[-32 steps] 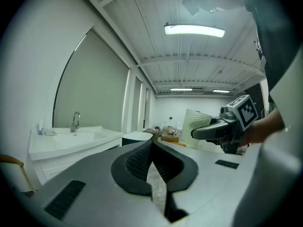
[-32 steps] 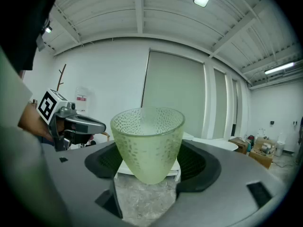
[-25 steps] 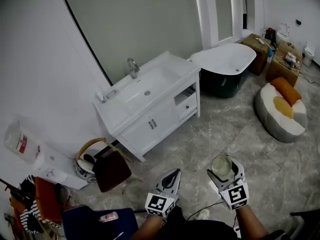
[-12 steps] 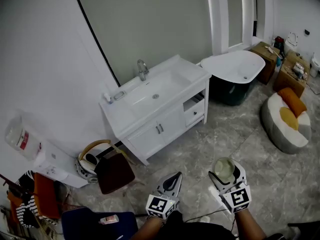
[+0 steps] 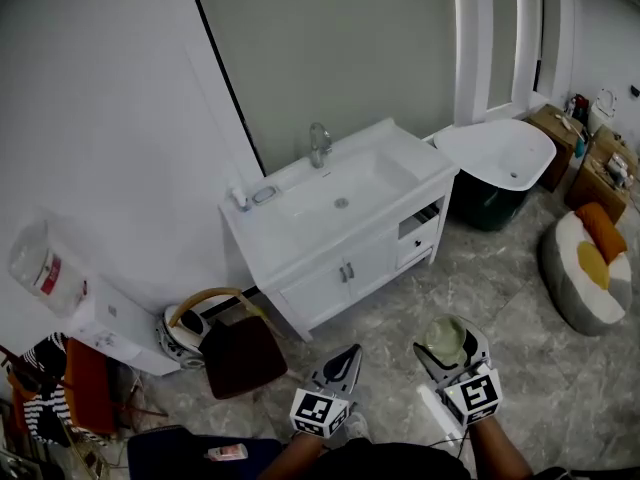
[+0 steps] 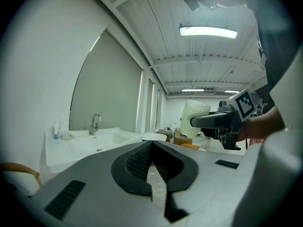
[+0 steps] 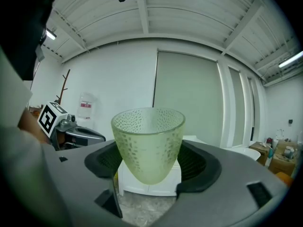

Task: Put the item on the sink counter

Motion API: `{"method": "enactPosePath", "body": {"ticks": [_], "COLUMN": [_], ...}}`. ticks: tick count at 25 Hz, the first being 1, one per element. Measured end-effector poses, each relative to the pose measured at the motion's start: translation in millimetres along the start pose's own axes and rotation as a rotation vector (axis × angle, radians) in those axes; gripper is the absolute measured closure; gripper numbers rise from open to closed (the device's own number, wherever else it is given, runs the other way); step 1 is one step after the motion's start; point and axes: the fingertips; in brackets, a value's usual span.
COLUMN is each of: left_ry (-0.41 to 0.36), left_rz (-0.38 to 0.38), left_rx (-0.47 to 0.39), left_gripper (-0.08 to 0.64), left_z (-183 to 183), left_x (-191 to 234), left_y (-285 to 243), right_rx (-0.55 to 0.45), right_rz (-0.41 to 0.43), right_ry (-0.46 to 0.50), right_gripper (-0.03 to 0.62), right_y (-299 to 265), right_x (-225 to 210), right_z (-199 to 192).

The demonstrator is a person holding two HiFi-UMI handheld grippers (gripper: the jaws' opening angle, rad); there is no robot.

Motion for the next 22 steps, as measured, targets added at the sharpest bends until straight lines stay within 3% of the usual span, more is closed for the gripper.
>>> {"method": "enactPosePath", "body": {"ticks": [11,22], "left_ry": [0.025,0.034], "left_rz": [0.064,0.218], "left_rx": [-0.005,-0.03], "left_gripper": [0.548,0.548], "left_z": [8,17], "left_x": [118,205], "left_y": [22,35], "right_rx": [-0.014,-0.023], "right_rz": [0.066,0.155], "right_ry": [-0.008,-0.01], "right_gripper": [0.221,0.221], "right_y": [-126,-211], "right_x": [49,66], "right_z": [25,29]}}
Point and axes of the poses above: the fingertips, and each gripper's own axes: y backward along the fingers, x to its left, z out of its top, and after that the axes turned 5 degrees about y, right-handed
